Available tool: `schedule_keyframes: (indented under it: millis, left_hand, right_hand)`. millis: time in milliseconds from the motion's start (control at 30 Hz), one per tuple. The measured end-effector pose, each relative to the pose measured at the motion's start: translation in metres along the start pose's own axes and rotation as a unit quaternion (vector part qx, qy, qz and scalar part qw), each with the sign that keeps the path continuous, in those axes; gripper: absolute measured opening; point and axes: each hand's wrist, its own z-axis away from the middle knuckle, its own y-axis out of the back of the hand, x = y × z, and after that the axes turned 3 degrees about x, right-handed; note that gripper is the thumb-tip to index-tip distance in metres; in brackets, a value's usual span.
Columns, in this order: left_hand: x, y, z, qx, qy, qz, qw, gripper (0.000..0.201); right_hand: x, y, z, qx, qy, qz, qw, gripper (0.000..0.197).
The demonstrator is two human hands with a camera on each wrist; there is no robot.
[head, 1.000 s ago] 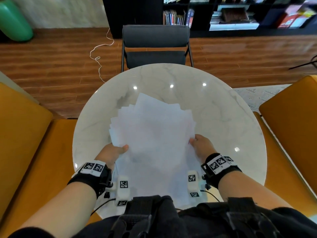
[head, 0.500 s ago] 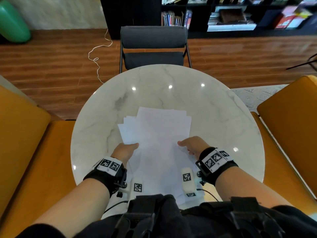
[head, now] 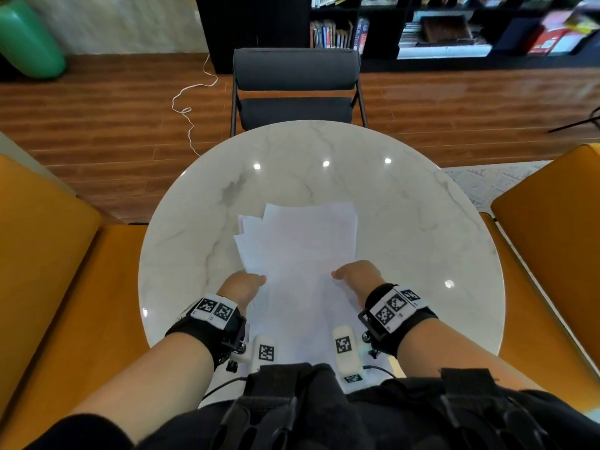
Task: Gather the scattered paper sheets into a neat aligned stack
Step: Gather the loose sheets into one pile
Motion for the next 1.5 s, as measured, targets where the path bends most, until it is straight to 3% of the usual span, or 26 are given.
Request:
schedule_keyframes:
  millis: [67, 133, 233, 333, 433, 500, 567, 667, 800, 900, 1000, 1133, 1233, 1333, 1500]
  left_hand:
    - [-0.001, 0.001, 0.003, -0.001, -0.021, -0.009, 1.000, 0.042]
    - [-0.002, 0.003, 0.007, -0.013, -0.054, -0.004, 0.998, 0.030]
    - [-0.004, 0.008, 0.013, -0.004, -0.114, 0.003, 0.994, 0.034]
    - [0.002, 0.018, 0.021, -0.012, -0.165, 0.015, 0.986, 0.034]
    - [0.014, 0.032, 0.033, -0.026, -0.202, 0.036, 0.978, 0.028]
    - [0.022, 0.037, 0.041, -0.024, -0.229, 0.036, 0.973, 0.029]
    - [0.032, 0.040, 0.050, -0.015, -0.258, 0.021, 0.966, 0.037]
    - [0.055, 0.038, 0.068, 0.022, -0.311, -0.021, 0.950, 0.044]
    - [0.082, 0.039, 0.091, 0.097, -0.368, 0.021, 0.924, 0.044]
    - [0.093, 0.038, 0.105, 0.107, -0.395, 0.088, 0.908, 0.043]
    - [0.091, 0.037, 0.110, 0.094, -0.401, 0.134, 0.901, 0.045]
    - [0.069, 0.030, 0.093, 0.041, -0.364, 0.146, 0.919, 0.042]
    - [0.049, 0.017, 0.085, -0.008, -0.329, 0.124, 0.936, 0.042]
    - [0.044, 0.008, 0.088, 0.015, -0.327, 0.102, 0.939, 0.035]
    - [0.051, 0.008, 0.079, 0.060, -0.319, 0.076, 0.943, 0.026]
  right_hand:
    - [-0.001, -0.002, -0.003, 0.005, 0.013, 0.008, 1.000, 0.039]
    - [-0.002, -0.007, -0.008, 0.011, 0.026, 0.004, 1.000, 0.055]
    - [0.003, -0.006, -0.019, 0.017, 0.033, -0.028, 0.999, 0.079]
    - [0.009, 0.005, -0.019, 0.013, 0.061, -0.137, 0.989, 0.068]
    - [0.007, 0.020, -0.009, -0.045, 0.105, -0.206, 0.972, 0.081]
    - [0.000, 0.030, 0.002, -0.075, 0.156, -0.197, 0.965, 0.057]
    - [-0.011, 0.040, 0.015, -0.038, 0.199, -0.190, 0.961, 0.034]
    - [-0.034, 0.051, 0.038, 0.064, 0.271, -0.140, 0.950, 0.028]
    - [-0.063, 0.060, 0.078, 0.149, 0.351, -0.144, 0.913, 0.014]
    - [-0.070, 0.070, 0.098, 0.181, 0.395, -0.160, 0.886, 0.032]
    - [-0.066, 0.075, 0.104, 0.180, 0.425, -0.167, 0.871, 0.020]
    - [-0.036, 0.075, 0.086, 0.147, 0.402, -0.210, 0.879, 0.044]
    - [-0.009, 0.069, 0.076, 0.139, 0.337, -0.229, 0.903, 0.041]
    - [0.002, 0.064, 0.072, 0.172, 0.298, -0.220, 0.913, 0.023]
    - [-0.006, 0.065, 0.069, 0.175, 0.299, -0.201, 0.916, 0.029]
